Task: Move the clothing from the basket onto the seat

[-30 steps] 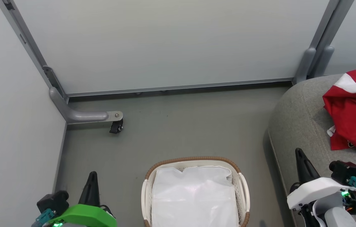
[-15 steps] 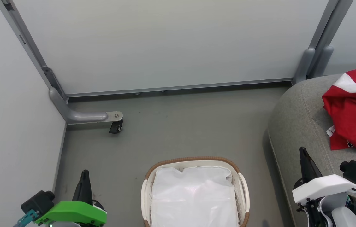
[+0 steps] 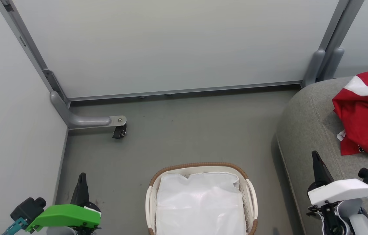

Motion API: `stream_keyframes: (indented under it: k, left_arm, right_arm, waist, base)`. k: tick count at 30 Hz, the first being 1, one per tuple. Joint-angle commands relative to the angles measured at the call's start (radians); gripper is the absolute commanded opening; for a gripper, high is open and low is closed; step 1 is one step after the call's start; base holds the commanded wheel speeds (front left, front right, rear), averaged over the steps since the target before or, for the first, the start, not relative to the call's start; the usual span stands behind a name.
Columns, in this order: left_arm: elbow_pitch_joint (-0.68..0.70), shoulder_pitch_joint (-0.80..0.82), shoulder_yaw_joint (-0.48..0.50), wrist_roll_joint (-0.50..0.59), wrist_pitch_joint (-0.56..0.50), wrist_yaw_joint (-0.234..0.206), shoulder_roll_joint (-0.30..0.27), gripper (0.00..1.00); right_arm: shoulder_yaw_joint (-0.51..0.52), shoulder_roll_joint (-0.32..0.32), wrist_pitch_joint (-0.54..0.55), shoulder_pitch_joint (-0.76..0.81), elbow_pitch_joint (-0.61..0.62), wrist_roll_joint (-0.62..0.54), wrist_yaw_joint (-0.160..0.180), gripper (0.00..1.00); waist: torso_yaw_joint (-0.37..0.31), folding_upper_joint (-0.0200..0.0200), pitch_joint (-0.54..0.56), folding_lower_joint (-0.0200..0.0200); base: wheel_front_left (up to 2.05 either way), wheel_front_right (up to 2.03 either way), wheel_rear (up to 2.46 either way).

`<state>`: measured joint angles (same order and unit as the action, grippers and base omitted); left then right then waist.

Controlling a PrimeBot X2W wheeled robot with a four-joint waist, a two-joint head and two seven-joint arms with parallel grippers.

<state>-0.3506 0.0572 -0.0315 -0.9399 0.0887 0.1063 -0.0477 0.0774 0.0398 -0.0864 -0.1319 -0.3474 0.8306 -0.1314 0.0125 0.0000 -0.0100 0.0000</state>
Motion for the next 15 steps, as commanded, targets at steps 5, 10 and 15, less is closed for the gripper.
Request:
stream_keyframes:
  k: [5,10,15]
  left_arm:
    - [0.025,0.031,0.02,-0.072,-0.02,0.008,-0.003,0.0]
    - [0.032,0.034,0.03,-0.125,-0.037,0.009,-0.003,0.0]
    - [0.04,0.036,0.041,-0.174,-0.051,0.01,-0.003,0.0]
  right_arm:
    - [0.006,0.008,0.021,0.002,0.024,0.084,0.0,0.0]
    - [0.009,0.008,0.036,0.004,0.032,0.146,0.001,0.0]
    - [0.012,0.009,0.051,0.006,0.038,0.201,0.001,0.0]
  waist:
    - [-0.001,0.0,0.0,0.0]
    - [-0.002,0.0,0.001,0.0]
    - [-0.002,0.0,0.001,0.0]
  base:
    - [0.0,0.0,0.0]
    - [0.0,0.0,0.0]
    - [0.0,0.0,0.0]
